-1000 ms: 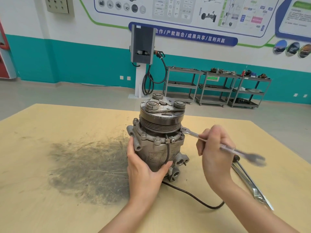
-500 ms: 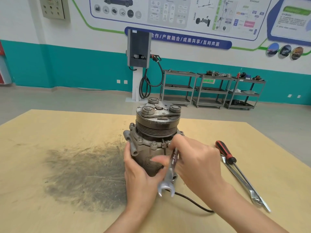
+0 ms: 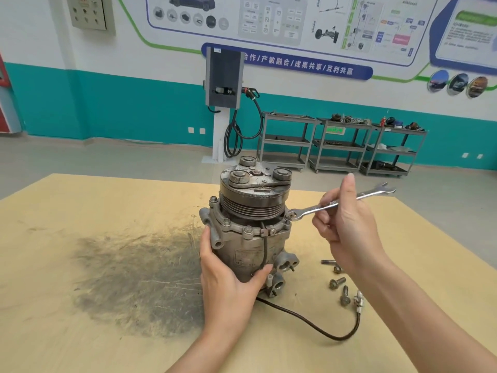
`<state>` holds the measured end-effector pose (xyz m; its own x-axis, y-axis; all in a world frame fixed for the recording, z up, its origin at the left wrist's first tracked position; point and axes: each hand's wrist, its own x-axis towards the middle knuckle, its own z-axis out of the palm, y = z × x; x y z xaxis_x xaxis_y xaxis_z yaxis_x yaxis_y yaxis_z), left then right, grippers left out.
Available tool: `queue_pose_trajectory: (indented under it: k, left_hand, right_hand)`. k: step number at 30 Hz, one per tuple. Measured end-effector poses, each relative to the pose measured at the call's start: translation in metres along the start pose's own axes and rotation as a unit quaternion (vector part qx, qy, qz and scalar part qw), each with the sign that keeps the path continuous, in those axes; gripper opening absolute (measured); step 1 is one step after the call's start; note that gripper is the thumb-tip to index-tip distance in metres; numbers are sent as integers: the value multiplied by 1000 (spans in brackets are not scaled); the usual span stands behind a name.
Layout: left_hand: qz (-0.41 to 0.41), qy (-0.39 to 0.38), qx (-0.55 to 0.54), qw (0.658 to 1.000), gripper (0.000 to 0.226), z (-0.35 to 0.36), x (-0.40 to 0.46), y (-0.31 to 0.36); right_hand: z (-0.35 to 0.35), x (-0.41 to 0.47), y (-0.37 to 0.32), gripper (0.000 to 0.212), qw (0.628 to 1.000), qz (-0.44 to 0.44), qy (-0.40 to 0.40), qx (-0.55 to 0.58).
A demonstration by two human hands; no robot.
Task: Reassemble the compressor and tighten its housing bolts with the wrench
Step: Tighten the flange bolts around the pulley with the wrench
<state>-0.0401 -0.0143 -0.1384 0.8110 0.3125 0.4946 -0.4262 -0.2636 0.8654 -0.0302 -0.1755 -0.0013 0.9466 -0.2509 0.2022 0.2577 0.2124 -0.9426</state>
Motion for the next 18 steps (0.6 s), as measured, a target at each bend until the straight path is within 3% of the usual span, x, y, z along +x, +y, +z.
queue_pose_trajectory:
  k: [10, 15, 18]
  left_hand:
    - [-4, -1, 2, 1000, 126, 1, 0, -2]
    - [-5, -6, -3, 1000, 126, -1, 0, -1]
    - [-4, -6, -1, 1000, 125, -1, 0, 0]
  right_hand:
    - [4, 21, 8, 52, 994, 87, -45, 42]
    - [1, 23, 18, 57, 995, 56, -64, 60]
    - [1, 12, 35, 57, 995, 21, -17, 96]
